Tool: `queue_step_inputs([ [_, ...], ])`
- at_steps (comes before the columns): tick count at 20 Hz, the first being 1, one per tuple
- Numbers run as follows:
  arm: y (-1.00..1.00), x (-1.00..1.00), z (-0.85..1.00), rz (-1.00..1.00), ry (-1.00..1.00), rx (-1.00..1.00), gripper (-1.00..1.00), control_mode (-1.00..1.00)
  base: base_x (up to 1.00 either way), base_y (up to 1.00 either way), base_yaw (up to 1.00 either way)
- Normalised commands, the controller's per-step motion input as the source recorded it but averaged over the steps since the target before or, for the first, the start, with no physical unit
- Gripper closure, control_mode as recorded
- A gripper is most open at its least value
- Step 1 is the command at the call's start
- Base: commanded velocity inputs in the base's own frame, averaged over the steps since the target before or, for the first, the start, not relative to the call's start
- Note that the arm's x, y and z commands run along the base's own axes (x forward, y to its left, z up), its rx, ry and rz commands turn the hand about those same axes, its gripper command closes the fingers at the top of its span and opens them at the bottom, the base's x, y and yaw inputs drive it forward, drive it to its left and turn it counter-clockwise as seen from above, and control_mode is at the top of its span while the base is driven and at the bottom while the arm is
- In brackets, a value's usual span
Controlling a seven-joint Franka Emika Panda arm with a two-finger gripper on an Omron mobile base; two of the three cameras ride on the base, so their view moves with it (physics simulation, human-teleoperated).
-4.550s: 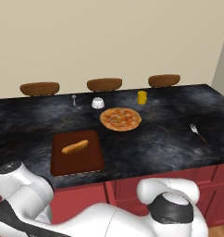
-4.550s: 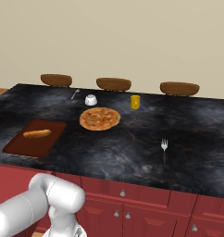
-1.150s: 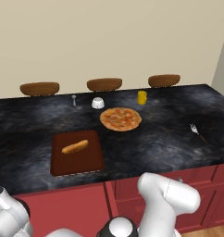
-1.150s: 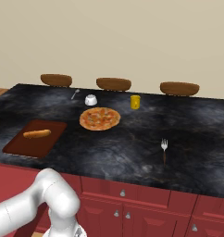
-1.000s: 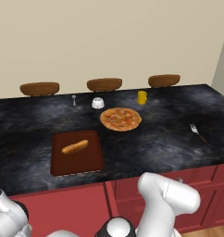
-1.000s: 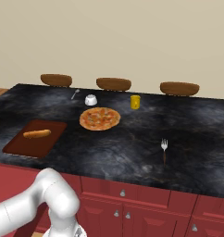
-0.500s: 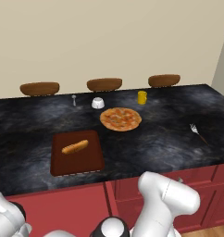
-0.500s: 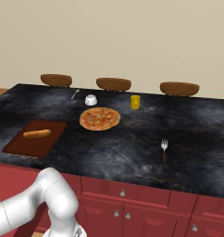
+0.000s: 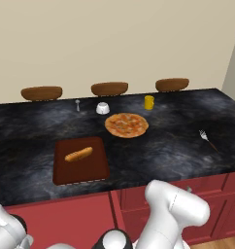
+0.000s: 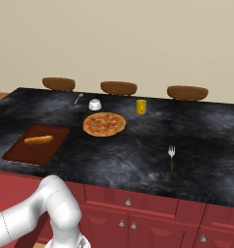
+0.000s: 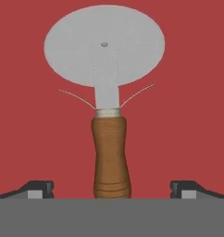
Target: Take the pizza cutter from the drawer on the left and place it on the dining counter for cutting.
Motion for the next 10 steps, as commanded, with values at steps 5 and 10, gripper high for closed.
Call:
queue_step_inputs([
  [5, 0.0, 0.0, -0.18, 0.0, 0.0, 0.0, -1.0, -1.0, 0.0, 0.0, 0.0],
  [10, 0.0, 0.0, -0.15, 0.0, 0.0, 0.0, -1.0, -1.0, 0.0, 0.0, 0.0],
])
